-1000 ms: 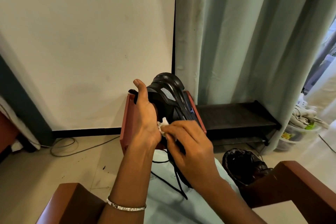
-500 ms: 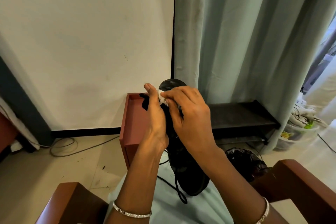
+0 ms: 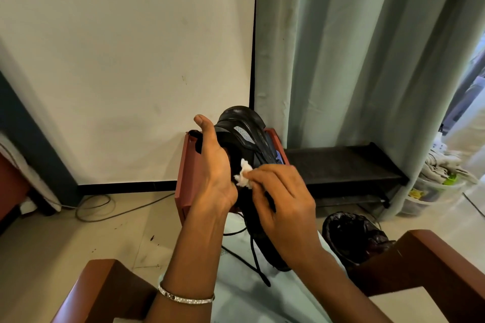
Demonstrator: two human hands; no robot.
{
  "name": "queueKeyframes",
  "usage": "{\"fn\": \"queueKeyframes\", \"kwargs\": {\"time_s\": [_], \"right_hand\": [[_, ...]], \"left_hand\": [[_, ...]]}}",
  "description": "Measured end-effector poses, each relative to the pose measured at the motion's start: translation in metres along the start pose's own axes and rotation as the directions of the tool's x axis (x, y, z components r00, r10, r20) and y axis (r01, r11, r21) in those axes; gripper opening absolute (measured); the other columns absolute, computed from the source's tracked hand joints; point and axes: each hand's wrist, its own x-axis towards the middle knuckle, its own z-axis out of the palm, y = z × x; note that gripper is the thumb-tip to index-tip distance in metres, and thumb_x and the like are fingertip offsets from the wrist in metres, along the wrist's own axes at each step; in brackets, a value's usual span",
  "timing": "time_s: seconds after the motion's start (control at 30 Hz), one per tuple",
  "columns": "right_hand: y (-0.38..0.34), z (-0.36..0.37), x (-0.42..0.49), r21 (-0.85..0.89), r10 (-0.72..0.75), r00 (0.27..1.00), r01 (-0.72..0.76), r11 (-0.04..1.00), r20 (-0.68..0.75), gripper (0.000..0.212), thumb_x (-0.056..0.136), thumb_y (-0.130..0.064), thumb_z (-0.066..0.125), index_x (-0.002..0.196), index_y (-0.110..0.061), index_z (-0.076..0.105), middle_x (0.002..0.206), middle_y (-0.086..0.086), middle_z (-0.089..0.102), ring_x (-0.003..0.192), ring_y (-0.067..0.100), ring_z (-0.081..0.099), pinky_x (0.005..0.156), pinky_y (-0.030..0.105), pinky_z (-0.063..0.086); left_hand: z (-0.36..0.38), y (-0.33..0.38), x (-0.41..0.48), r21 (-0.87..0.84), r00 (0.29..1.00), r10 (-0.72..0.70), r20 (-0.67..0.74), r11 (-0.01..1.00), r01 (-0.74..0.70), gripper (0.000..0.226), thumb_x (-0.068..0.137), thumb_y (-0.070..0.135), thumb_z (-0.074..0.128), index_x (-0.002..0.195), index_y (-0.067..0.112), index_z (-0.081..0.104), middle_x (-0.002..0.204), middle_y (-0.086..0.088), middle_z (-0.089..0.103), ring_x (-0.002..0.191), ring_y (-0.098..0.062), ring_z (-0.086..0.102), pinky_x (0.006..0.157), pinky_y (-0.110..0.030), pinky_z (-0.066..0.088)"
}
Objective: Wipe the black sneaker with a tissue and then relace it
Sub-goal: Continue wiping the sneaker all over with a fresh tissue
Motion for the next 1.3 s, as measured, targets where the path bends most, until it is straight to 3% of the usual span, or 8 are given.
{"fn": "queueKeyframes", "kwargs": {"time_s": [0.2, 0.37, 0.6, 0.73, 0.9, 1.03, 1.17, 1.3], "right_hand": [[0.003, 0.001, 0.008, 0.002, -0.019, 1.000, 0.019, 1.000, -0.013, 0.013, 0.090, -0.002, 0.068, 0.101, -0.003, 0.074, 0.102, 0.008, 0.069, 0.097, 0.021, 0.063, 0.087, 0.031, 0.051], [0.006, 0.000, -0.015, -0.036, -0.162, 0.983, 0.165, 0.986, 0.083, 0.010, 0.091, -0.003, 0.067, 0.099, -0.002, 0.073, 0.100, 0.010, 0.069, 0.094, 0.023, 0.063, 0.089, 0.029, 0.051], [0.023, -0.006, 0.026, -0.006, 0.017, 0.999, -0.017, 1.000, 0.034, 0.015, 0.089, 0.001, 0.068, 0.102, -0.005, 0.072, 0.102, 0.005, 0.069, 0.099, 0.018, 0.062, 0.087, 0.032, 0.052], [0.021, -0.006, 0.008, 0.001, 0.001, 0.995, -0.001, 1.000, 0.098, 0.017, 0.088, 0.004, 0.067, 0.101, -0.005, 0.072, 0.104, 0.005, 0.068, 0.100, 0.019, 0.061, 0.087, 0.031, 0.050], [0.012, -0.005, -0.021, -0.033, -0.142, 0.978, 0.148, 0.988, 0.151, 0.034, 0.105, -0.023, 0.047, 0.096, -0.005, 0.074, 0.102, 0.007, 0.069, 0.098, 0.020, 0.058, 0.093, 0.024, 0.046], [0.013, -0.006, 0.009, -0.023, -0.053, 0.998, 0.054, 0.998, 0.041, 0.042, 0.107, -0.025, 0.040, 0.093, -0.003, 0.073, 0.099, 0.008, 0.069, 0.096, 0.020, 0.059, 0.089, 0.027, 0.049], [0.024, -0.008, 0.037, 0.029, 0.036, 0.997, -0.038, 0.999, 0.072, 0.023, 0.090, 0.007, 0.057, 0.099, -0.009, 0.071, 0.097, 0.002, 0.067, 0.093, 0.019, 0.060, 0.080, 0.034, 0.051], [0.028, -0.012, 0.015, 0.029, -0.010, 0.998, 0.008, 1.000, 0.070, 0.020, 0.092, 0.000, 0.055, 0.095, -0.007, 0.073, 0.097, 0.002, 0.069, 0.094, 0.018, 0.062, 0.082, 0.033, 0.052]], "left_hand": [[-0.003, 0.000, -0.002, 0.002, 1.000, -0.001, -0.011, 1.000, 0.001, 0.106, 0.060, 0.098, 0.038, 0.132, 0.024, 0.060, 0.132, -0.008, 0.064, 0.122, -0.027, 0.060, 0.106, -0.049, 0.043], [-0.007, 0.001, 0.001, -0.053, 0.997, 0.015, -0.070, 0.998, -0.018, 0.113, 0.047, 0.097, 0.048, 0.133, 0.026, 0.059, 0.134, -0.007, 0.062, 0.123, -0.029, 0.059, 0.105, -0.050, 0.045], [-0.009, -0.005, 0.008, -0.018, 0.998, -0.039, -0.043, 0.999, 0.038, 0.131, 0.031, 0.105, 0.047, 0.138, 0.030, 0.054, 0.140, -0.006, 0.057, 0.130, -0.029, 0.052, 0.109, -0.053, 0.038], [-0.011, -0.004, 0.009, -0.023, 0.998, -0.017, -0.063, 1.000, 0.015, 0.115, 0.042, 0.100, 0.045, 0.129, 0.027, 0.062, 0.130, -0.006, 0.065, 0.123, -0.028, 0.059, 0.106, -0.051, 0.043], [-0.011, -0.003, 0.009, -0.074, 0.996, -0.009, -0.089, 0.997, 0.002, 0.110, 0.043, 0.098, 0.050, 0.126, 0.027, 0.065, 0.127, -0.006, 0.066, 0.117, -0.029, 0.063, 0.102, -0.051, 0.047], [-0.009, -0.006, 0.009, -0.057, 0.997, -0.063, -0.052, 0.997, 0.060, 0.134, 0.029, 0.104, 0.050, 0.141, 0.031, 0.050, 0.145, -0.005, 0.052, 0.134, -0.029, 0.048, 0.111, -0.054, 0.035], [-0.003, -0.006, -0.001, -0.012, 0.997, -0.037, -0.061, 0.999, 0.036, 0.123, 0.042, 0.101, 0.044, 0.142, 0.030, 0.049, 0.143, -0.007, 0.054, 0.133, -0.029, 0.050, 0.110, -0.054, 0.036], [-0.008, 0.000, -0.002, -0.025, 0.997, 0.004, -0.075, 1.000, -0.006, 0.092, 0.069, 0.093, 0.037, 0.125, 0.025, 0.065, 0.123, -0.006, 0.069, 0.116, -0.027, 0.063, 0.103, -0.050, 0.046]]}}
